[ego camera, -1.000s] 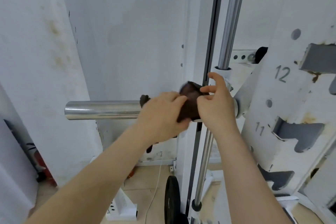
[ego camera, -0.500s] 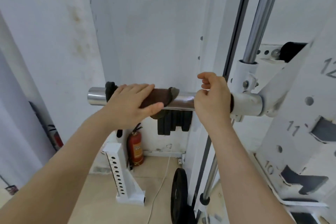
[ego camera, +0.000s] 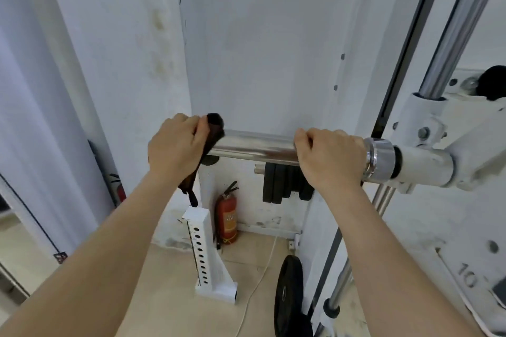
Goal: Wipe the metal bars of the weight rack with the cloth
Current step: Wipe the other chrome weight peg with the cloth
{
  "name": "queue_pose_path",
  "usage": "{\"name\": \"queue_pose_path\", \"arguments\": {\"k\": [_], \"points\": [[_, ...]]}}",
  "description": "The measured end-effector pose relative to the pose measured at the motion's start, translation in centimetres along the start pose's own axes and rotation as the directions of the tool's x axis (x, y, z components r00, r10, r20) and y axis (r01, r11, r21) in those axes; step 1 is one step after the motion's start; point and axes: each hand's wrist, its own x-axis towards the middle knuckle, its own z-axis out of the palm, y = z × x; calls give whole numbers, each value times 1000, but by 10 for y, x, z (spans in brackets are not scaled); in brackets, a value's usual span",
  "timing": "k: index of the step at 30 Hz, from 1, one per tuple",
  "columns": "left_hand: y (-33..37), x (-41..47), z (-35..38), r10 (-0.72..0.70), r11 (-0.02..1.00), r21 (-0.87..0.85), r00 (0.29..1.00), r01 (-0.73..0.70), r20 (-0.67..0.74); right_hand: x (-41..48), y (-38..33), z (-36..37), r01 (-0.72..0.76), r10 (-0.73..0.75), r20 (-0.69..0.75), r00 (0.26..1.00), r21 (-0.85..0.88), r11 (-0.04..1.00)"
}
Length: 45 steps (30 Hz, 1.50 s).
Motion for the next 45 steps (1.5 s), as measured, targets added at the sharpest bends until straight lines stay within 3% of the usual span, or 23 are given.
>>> {"name": "queue_pose_path", "arguments": {"k": [2, 3, 4, 6, 8, 9, 11, 12, 14, 16, 18, 19, 21, 23, 25, 27, 31, 32, 34, 36, 37, 41, 45], "points": [[4, 2, 5, -241, 906, -366, 970, 214, -31, 1, -4, 5, -15, 16, 4, 1000, -78, 997], [12, 1, 11, -387, 781, -542, 921, 311, -30, 2, -5, 6, -31, 31, -1, 1000, -84, 996], [20, -1, 16, -546, 592, -707, 838, 387, 1, 1, -6, 6, -39, 39, -7, 999, -86, 996], [34, -3, 15, -732, 60, -905, 635, 422, 247, 1, -6, 8, -31, 28, -30, 999, -90, 995], [45, -5, 12, -646, -393, -864, 574, 316, 503, 1, -7, 9, -29, 25, -41, 999, -101, 994], [53, -7, 10, -609, -487, -838, 592, 246, 528, 1, -7, 9, -32, 28, -43, 999, -104, 994], [68, -12, 13, -612, -532, -837, 625, 127, 484, 1, -7, 10, -35, 30, -52, 998, -105, 994], [78, -17, 11, -617, -551, -825, 605, 125, 504, 1, -7, 10, -36, 30, -58, 998, -102, 994], [96, -29, 14, -611, -534, -801, 533, 269, 586, -1, -7, 9, -26, 20, -56, 998, -93, 995], [117, -45, 20, -586, -422, -762, 494, 491, 643, -1, -4, 7, -8, 6, -43, 999, -30, 1000], [135, -66, 16, -520, -108, -686, 548, 719, 656, -2, 1, -1, 2, 5, -38, 999, 174, 985], [139, -77, 11, -475, 75, -658, 606, 750, 638, -3, 3, -8, -28, 37, -22, 999, 332, 943], [137, -89, -8, -389, 416, -706, 814, 573, 431, -12, 5, -25, -112, 145, -1, 990, 628, 770], [133, -82, -33, -172, 642, -730, 972, 235, 161, -26, 4, -37, -124, 239, -40, 970, 763, 634], [133, -60, -44, 190, 865, -464, 981, -191, -49, -42, 3, -41, -129, 287, -36, 957, 835, 535], [134, -40, -31, 442, 861, -237, 892, -450, -89, -54, 4, -41, -127, 318, -58, 946, 839, 530], [150, -42, 20, 635, 712, 136, 715, -689, 293, -51, 26, -44, -132, 302, -241, 922, 538, 833], [155, -41, 27, 650, 685, 186, 706, -705, 281, -44, 34, -46, -144, 250, -208, 946, 423, 895], [169, -36, 31, 663, 686, 236, 725, -688, 188, -34, 47, -48, -147, 145, 21, 989, 146, 978], [183, -34, 35, 701, 680, 293, 713, -671, 4, -29, 53, -47, -121, 119, 233, 965, -8, 993], [188, -35, 39, 715, 678, 285, 698, -678, -40, -28, 55, -46, -117, 122, 262, 957, -36, 993], [194, -37, 60, 720, 688, 188, 691, -701, -56, -19, 58, -39, -103, 117, 139, 983, -105, 989], [158, -19, 42, 633, 754, 170, 771, -634, 71, -19, 61, -34, -138, 148, 90, 985, -110, 984]]}}
